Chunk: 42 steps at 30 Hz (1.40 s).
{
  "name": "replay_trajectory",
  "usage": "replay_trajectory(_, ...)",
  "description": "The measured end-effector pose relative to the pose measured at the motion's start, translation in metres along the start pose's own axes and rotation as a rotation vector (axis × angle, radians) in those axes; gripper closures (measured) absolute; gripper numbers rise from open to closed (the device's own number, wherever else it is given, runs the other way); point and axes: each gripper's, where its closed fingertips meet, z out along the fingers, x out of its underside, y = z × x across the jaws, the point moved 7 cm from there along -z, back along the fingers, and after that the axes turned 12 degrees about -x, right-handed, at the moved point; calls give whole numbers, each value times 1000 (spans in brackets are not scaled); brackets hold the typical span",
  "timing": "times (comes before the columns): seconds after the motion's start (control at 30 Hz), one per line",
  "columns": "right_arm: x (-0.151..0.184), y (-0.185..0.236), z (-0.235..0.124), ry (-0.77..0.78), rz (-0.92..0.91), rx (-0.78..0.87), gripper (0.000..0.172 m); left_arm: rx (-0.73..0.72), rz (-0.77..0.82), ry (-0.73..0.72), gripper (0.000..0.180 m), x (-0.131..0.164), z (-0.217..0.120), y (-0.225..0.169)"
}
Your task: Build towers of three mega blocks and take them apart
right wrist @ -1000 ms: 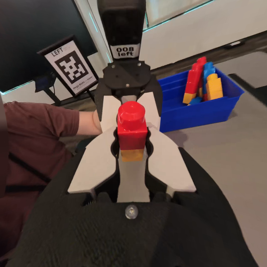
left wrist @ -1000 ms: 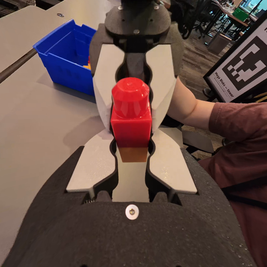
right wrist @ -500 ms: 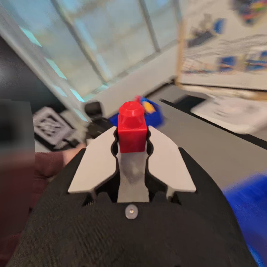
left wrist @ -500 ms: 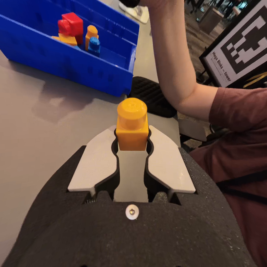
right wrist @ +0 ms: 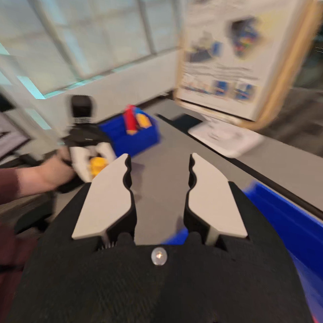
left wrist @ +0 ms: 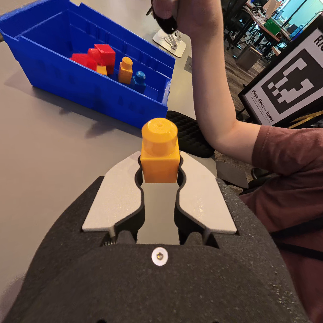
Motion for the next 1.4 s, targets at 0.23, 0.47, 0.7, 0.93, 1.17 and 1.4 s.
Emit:
replay_trajectory(0.23, 21, 76, 114, 283, -12, -453, 107, -40, 38, -32, 144, -5, -13, -2)
replay_trajectory(0.47, 32, 75, 140, 336, -1, -498, 142, -52, 53, -86, 136, -11, -24, -5)
replay_trajectory(0.7, 9, 7, 17, 261, -41, 127, 142, -277, 65, -95, 97, -20, -79, 15)
replay_trajectory(0.93, 81, -92, -76, 494, 240, 674, 142, -1037, -11, -24, 104, 10, -200, 88)
replay_trajectory(1.17, 69, -97, -69, 432, 137, 742, 111, -995, -301, 192, 94, 67, -228, 137)
replay_trajectory(1.4, 68, -94, -58, 464, 111, 726, 114, -1350, -494, 85, 91, 86, -266, 182)
